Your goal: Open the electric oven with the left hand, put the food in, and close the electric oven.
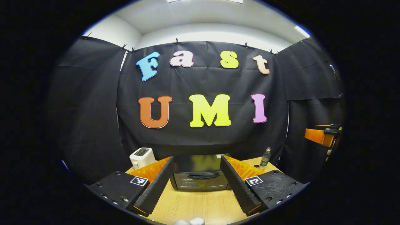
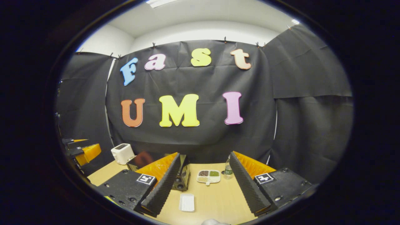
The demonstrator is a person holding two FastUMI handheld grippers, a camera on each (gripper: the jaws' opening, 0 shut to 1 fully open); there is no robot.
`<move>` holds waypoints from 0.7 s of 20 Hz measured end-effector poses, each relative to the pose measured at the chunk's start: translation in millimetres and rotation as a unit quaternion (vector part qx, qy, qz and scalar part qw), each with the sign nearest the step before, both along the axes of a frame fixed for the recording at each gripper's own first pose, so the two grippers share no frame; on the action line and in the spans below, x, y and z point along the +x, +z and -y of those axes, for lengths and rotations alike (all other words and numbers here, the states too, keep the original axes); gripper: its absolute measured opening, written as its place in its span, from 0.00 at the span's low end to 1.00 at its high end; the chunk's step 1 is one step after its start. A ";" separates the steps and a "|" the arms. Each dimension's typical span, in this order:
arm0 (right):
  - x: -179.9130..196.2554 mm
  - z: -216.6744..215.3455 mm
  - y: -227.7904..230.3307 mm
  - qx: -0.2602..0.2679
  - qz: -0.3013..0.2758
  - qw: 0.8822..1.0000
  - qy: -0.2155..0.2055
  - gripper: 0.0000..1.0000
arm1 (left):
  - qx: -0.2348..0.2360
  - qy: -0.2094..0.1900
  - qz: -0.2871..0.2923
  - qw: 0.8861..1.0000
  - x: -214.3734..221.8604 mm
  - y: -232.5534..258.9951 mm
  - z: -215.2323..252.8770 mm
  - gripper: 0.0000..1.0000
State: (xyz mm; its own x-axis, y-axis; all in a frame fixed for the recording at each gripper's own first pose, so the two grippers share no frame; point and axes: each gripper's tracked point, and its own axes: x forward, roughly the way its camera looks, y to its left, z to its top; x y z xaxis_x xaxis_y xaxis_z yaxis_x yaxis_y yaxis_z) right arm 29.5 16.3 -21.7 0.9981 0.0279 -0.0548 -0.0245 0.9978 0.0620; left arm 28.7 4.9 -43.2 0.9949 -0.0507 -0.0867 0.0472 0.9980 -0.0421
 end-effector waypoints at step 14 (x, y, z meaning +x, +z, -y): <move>-10.9 -10.4 16.1 -0.013 0.012 1.000 -0.009 0.90 | -0.004 0.009 0.024 1.000 -7.6 30.6 -18.6 0.88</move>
